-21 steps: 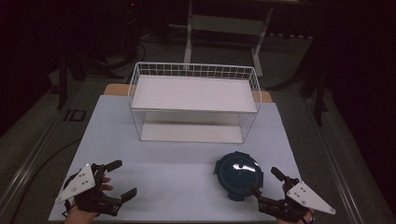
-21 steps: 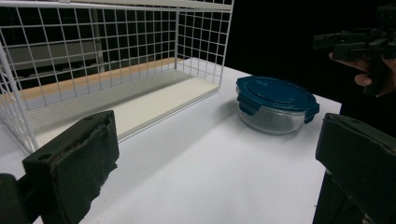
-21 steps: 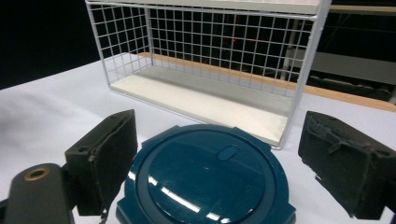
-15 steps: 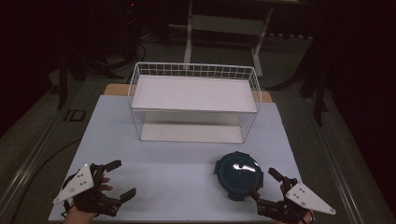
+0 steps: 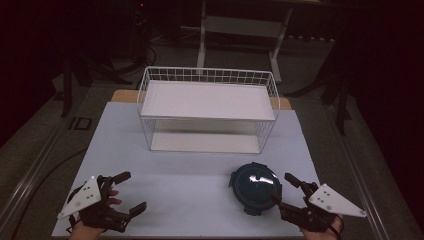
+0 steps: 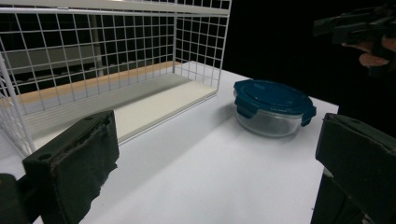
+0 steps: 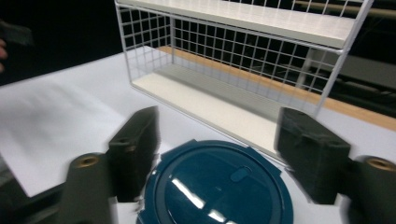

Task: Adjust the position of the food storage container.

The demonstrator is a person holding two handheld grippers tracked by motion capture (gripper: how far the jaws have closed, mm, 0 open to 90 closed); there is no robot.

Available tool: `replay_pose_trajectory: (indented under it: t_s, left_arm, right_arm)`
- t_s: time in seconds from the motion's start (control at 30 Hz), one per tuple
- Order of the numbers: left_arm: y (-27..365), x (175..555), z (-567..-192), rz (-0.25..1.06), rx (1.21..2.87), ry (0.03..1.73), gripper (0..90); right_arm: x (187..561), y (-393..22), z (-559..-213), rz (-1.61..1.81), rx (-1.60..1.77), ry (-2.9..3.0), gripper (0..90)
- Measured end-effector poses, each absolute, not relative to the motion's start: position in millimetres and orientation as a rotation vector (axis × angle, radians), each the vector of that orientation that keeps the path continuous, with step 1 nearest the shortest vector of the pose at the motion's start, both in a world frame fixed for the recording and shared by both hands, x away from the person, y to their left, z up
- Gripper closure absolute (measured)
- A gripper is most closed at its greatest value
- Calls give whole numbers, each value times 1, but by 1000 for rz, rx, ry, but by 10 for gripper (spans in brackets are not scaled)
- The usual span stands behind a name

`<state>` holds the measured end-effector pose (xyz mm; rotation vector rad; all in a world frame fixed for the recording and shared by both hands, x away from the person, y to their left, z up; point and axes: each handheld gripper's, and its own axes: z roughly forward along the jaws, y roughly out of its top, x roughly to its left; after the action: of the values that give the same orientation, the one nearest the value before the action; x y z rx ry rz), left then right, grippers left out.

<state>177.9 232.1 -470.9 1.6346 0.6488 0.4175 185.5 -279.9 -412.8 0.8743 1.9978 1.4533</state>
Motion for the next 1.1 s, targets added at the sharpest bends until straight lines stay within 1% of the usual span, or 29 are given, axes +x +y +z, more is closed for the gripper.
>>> replay_pose_trajectory:
  t_s: [0.07, 0.13, 0.2, 0.3, 0.37, 0.4, 0.47, 0.5, 0.57, 0.6, 0.63, 0.67, 0.7, 0.77, 0.83, 0.93, 1.03, 1.1]
  left_arm:
    - [232, 178, -472, 414, 1636, 651, 0]
    - [231, 178, -472, 414, 1641, 648, 0]
    - [231, 178, -472, 414, 1642, 646, 0]
    - [231, 179, -473, 410, 1641, 648, 0]
    - [231, 179, -473, 410, 1643, 648, 0]
    - [231, 179, -473, 409, 1642, 648, 0]
    - [231, 179, -473, 409, 1644, 648, 0]
    - [231, 179, -473, 409, 1644, 648, 0]
    - [231, 179, -473, 408, 1643, 649, 0]
    - [231, 180, -473, 407, 1644, 649, 0]
    - [231, 180, -474, 409, 1646, 649, 0]
    - [230, 180, -474, 408, 1646, 649, 0]
    - [230, 180, -474, 408, 1646, 649, 0]
    - [230, 180, -474, 407, 1647, 649, 0]
    - [230, 180, -474, 405, 1647, 650, 0]
    - [230, 180, -474, 405, 1652, 649, 0]
    - [230, 180, -475, 405, 1652, 648, 0]
    - [229, 181, -475, 405, 1657, 647, 0]
  right_arm:
    - [190, -281, -413, 1400, 901, 1987, 348]
    - [194, -285, -416, 1389, 922, 1989, 411]
    - [198, -287, -420, 1359, 951, 1977, 384]
    - [204, -292, -426, 1299, 1004, 1956, 386]
    - [207, -295, -430, 1267, 1027, 1956, 430]
    - [207, -297, -431, 1252, 1035, 1948, 473]
    - [211, -303, -437, 1219, 1071, 1950, 516]
    - [212, -306, -440, 1195, 1087, 1952, 583]
    - [214, -312, -445, 1157, 1120, 1962, 630]
    - [215, -314, -448, 1148, 1135, 1972, 686]
    - [216, -317, -450, 1138, 1146, 1976, 696]
    - [217, -319, -453, 1124, 1159, 1980, 728]
    - [217, -319, -453, 1124, 1159, 1980, 728]
    - [219, -326, -460, 1086, 1186, 2008, 799]
    - [220, -327, -462, 1075, 1192, 2013, 806]
    - [221, -331, -471, 1045, 1216, 2050, 888]
    - [221, -332, -472, 1045, 1221, 2063, 892]
    - [223, -331, -481, 1024, 1236, 2123, 900]
